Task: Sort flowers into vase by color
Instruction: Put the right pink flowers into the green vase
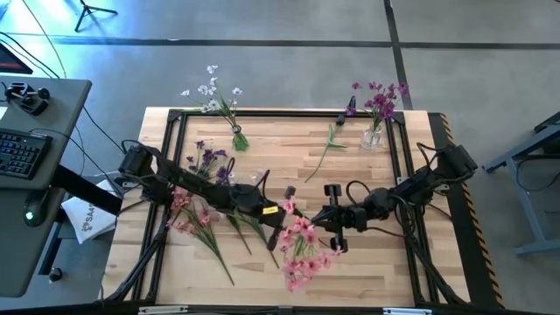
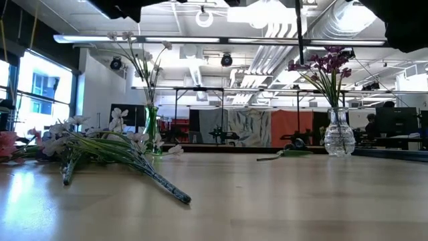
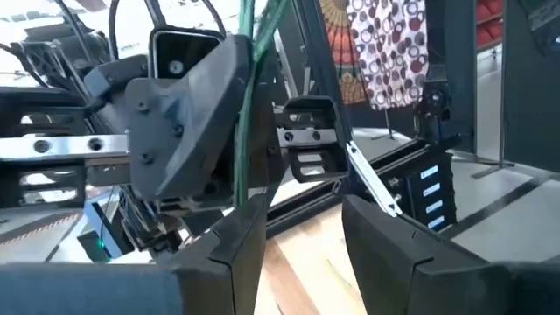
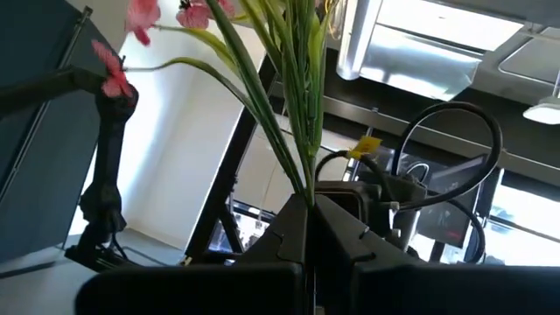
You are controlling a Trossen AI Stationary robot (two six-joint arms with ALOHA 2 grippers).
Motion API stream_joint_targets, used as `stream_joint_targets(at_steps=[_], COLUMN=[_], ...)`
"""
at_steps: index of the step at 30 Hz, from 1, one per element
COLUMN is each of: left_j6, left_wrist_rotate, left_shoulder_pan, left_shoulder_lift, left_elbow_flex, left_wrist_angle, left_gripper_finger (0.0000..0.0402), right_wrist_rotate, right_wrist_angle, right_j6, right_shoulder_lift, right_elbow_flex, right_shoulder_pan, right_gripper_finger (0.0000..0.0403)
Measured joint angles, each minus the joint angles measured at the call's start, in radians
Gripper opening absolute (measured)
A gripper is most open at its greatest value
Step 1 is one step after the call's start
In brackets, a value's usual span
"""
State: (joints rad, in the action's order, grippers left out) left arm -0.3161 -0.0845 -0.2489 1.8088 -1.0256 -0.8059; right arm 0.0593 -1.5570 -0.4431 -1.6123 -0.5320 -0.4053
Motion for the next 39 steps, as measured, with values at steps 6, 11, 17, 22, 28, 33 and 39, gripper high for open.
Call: stream_joint_targets(at_steps=[6, 11, 17, 22, 28, 33, 39], left_j6=[-0.001, -0.008, -0.031, -0.061, -0.062, -0.062, -0.056], left_wrist_rotate=[0.001, 0.0, -0.001, -0.002, -0.004, -0.003, 0.006], left_shoulder_pan=[0.0, -0.004, -0.025, -0.043, -0.054, -0.06, -0.061], left_shoulder_lift=[0.042, 0.051, 0.051, 0.051, 0.051, 0.051, 0.051], left_elbow_flex=[-0.032, -0.053, -0.069, -0.07, -0.07, -0.07, -0.069], left_wrist_angle=[-0.006, -0.005, -0.011, -0.014, -0.021, -0.016, 0.031], left_gripper_finger=[0.0141, 0.0137, 0.0094, 0.0028, 0.0003, 0.0, 0.0], right_wrist_rotate=[0.0, 0.0, 0.0, 0.0, 0.001, 0.001, 0.001], right_wrist_angle=[0.003, 0.005, 0.014, 0.023, 0.046, 0.062, 0.088], right_j6=[0.001, 0.001, 0.001, 0.001, 0.017, 0.025, 0.026], right_shoulder_lift=[0.0, 0.0, 0.0, 0.0, 0.0, 0.0, 0.001], right_elbow_flex=[0.0, 0.0, 0.0, 0.0, 0.0, 0.0, 0.0], right_shoulder_pan=[0.0, 0.0, 0.0, 0.0, 0.0, -0.001, -0.01], right_gripper_finger=[0.0, 0.0, 0.0, 0.0, 0.0, 0.0, 0.0007])
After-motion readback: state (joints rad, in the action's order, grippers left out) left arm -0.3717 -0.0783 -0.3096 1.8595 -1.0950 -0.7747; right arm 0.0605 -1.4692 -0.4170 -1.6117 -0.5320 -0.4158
